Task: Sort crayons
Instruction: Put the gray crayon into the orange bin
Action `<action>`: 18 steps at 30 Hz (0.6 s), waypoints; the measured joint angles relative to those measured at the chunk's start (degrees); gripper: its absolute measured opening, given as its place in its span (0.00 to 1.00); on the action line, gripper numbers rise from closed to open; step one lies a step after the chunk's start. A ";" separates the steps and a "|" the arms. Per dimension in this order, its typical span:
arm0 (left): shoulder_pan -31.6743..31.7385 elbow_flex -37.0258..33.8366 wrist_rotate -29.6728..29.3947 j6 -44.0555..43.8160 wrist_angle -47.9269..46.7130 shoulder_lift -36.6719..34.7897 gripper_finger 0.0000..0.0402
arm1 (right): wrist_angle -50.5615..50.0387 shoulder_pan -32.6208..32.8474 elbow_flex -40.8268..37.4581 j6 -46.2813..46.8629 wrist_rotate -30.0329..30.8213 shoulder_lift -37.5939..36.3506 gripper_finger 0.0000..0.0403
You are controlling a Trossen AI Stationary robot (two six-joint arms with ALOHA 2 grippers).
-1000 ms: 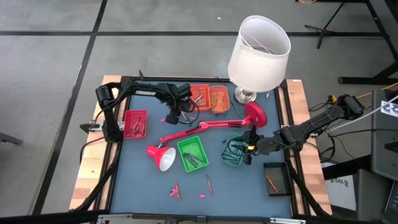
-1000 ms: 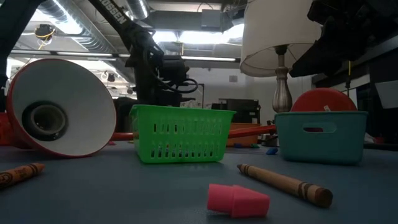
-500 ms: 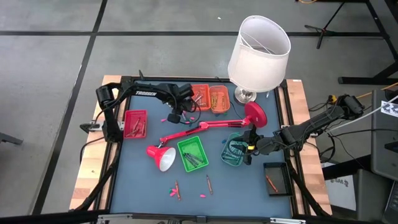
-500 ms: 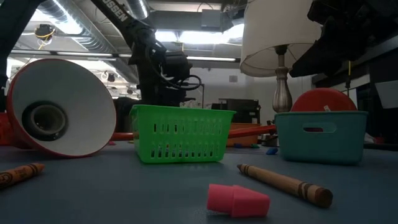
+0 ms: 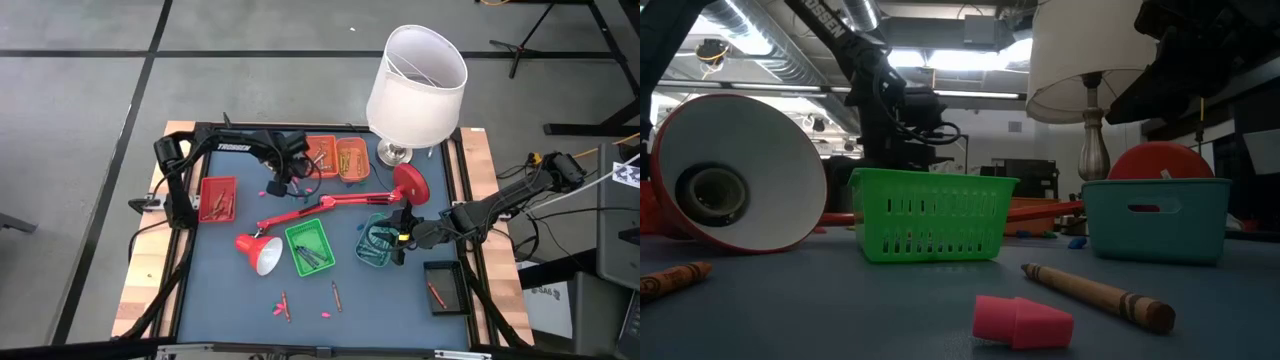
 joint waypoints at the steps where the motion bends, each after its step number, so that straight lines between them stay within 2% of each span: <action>1: 0.26 0.00 0.31 0.13 -0.07 0.00 0.23 | -0.02 0.00 0.00 0.00 0.00 0.00 0.31; 13: 1.51 0.11 3.04 8.12 0.50 1.68 0.23 | 0.03 0.00 0.00 0.00 0.00 0.00 0.31; 18: 1.56 0.38 3.49 8.47 -0.30 3.94 0.23 | 0.10 0.00 -0.02 0.07 -0.01 0.00 0.31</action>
